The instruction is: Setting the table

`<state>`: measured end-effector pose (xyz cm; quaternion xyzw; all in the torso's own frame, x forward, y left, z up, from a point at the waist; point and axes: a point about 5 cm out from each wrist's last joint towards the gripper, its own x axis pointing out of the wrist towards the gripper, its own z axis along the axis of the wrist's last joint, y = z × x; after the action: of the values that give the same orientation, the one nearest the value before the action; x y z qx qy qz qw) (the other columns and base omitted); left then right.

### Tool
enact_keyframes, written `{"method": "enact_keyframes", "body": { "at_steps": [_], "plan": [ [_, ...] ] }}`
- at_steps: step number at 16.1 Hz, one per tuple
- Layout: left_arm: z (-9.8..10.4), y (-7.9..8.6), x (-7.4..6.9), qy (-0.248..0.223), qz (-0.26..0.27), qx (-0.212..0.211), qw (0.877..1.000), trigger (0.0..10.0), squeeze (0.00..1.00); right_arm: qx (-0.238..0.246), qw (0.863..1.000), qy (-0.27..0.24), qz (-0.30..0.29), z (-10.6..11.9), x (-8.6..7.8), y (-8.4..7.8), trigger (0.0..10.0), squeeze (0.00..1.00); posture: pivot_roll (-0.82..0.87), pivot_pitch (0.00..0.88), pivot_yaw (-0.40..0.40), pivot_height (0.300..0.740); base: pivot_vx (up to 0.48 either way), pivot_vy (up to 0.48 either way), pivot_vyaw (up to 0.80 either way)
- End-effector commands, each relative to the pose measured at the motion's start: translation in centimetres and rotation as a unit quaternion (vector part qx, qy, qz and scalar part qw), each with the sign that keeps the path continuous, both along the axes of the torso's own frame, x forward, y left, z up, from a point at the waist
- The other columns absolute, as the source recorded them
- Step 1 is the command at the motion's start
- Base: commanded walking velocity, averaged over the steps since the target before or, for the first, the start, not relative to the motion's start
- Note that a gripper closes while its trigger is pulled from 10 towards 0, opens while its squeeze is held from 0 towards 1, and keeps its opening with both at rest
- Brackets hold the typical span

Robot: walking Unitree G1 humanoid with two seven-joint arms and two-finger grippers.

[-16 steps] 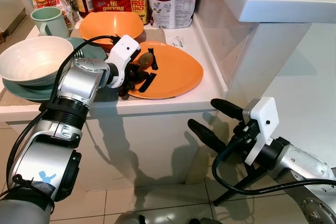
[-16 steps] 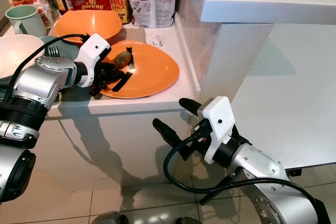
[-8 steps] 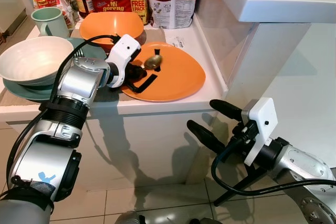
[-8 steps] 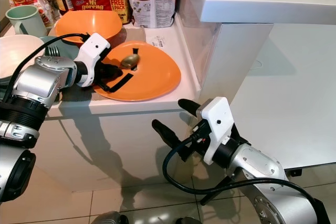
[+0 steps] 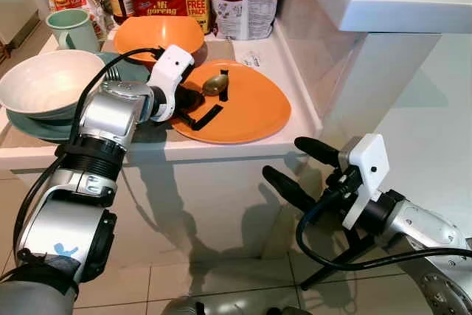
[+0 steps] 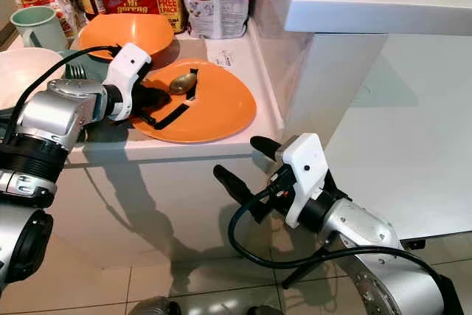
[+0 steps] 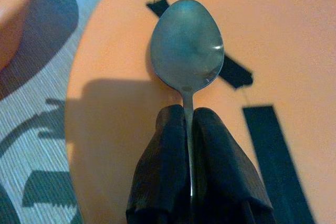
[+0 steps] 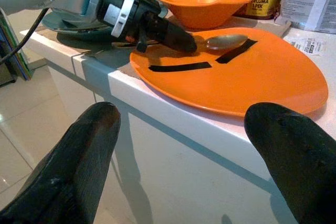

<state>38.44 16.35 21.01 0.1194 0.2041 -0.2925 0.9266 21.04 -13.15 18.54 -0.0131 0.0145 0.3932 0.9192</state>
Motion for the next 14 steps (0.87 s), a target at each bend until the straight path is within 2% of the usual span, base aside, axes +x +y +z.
{"method": "enact_keyframes", "body": {
  "at_steps": [1,2,3,4,5,6,7,10,11,12,13,14],
  "plan": [
    [1.7,-0.4,0.1,-0.027,-0.002,-0.014,1.0,0.0,0.0,-0.002,1.0,-0.008,-0.001,0.3,0.2,-0.1,10.0,0.0,0.03,0.036,-0.016,0.74,0.0,0.0,0.0],
    [2.2,-0.5,0.1,-0.038,0.002,-0.023,0.999,0.0,0.0,-0.002,1.0,-0.01,-0.002,0.4,0.3,-0.1,10.0,0.0,0.04,0.037,-0.015,0.74,0.0,0.0,0.0],
    [3.8,-0.6,0.0,-0.099,0.023,-0.047,0.994,0.0,0.0,0.004,1.0,-0.016,-0.01,0.5,0.4,-0.2,10.0,0.0,0.05,0.036,-0.017,0.74,0.0,0.0,0.0],
    [4.8,-0.8,-0.4,-0.142,0.033,-0.069,0.987,4.4,0.0,0.01,1.0,-0.022,-0.02,0.6,0.6,-0.2,10.0,0.0,0.05,0.033,-0.022,0.74,0.0,0.0,0.0],
    [5.4,-1.3,-1.2,-0.174,0.021,-0.09,0.981,10.0,0.0,0.018,0.999,-0.027,-0.03,0.7,0.8,-0.1,10.0,0.0,0.05,0.037,-0.025,0.74,0.0,0.0,0.0],
    [5.7,-1.8,-2.3,-0.196,0.01,-0.108,0.975,10.0,0.0,0.025,0.999,-0.03,-0.039,0.6,0.9,0.2,10.0,0.0,0.06,0.033,-0.025,0.74,0.0,0.0,0.0],
    [5.5,-2.0,-2.8,-0.192,0.017,-0.113,0.975,10.0,0.0,0.029,0.998,-0.032,-0.039,0.7,0.9,0.4,10.0,0.0,0.06,0.038,-0.028,0.74,0.0,0.0,0.0],
    [5.9,-2.6,-4.3,-0.243,0.027,-0.126,0.962,10.0,0.0,0.042,0.997,-0.04,-0.048,1.0,1.1,0.6,10.0,0.0,0.06,0.035,-0.023,0.74,0.0,0.0,0.0],
    [6.3,-3.4,-6.0,-0.275,0.029,-0.15,0.949,10.0,0.0,0.052,0.995,-0.045,-0.069,1.1,1.3,0.4,10.0,0.0,0.06,0.042,-0.021,0.74,0.0,0.0,0.0],
    [6.3,-3.6,-6.6,-0.279,0.037,-0.167,0.945,10.0,0.0,0.055,0.995,-0.046,-0.075,1.1,1.3,0.3,10.0,0.0,0.06,0.041,-0.021,0.74,0.0,0.0,0.0],
    [5.8,-3.6,-8.4,-0.286,0.049,-0.201,0.936,10.0,0.0,0.057,0.994,-0.049,-0.084,1.1,1.2,0.3,10.0,0.0,0.06,0.042,-0.015,0.74,0.0,0.0,0.0],
    [5.1,-3.3,-9.2,-0.285,0.049,-0.204,0.935,10.0,0.0,0.056,0.993,-0.051,-0.09,1.0,1.2,0.3,10.0,0.0,0.06,0.046,-0.016,0.74,0.0,0.0,0.0]
  ]
}}
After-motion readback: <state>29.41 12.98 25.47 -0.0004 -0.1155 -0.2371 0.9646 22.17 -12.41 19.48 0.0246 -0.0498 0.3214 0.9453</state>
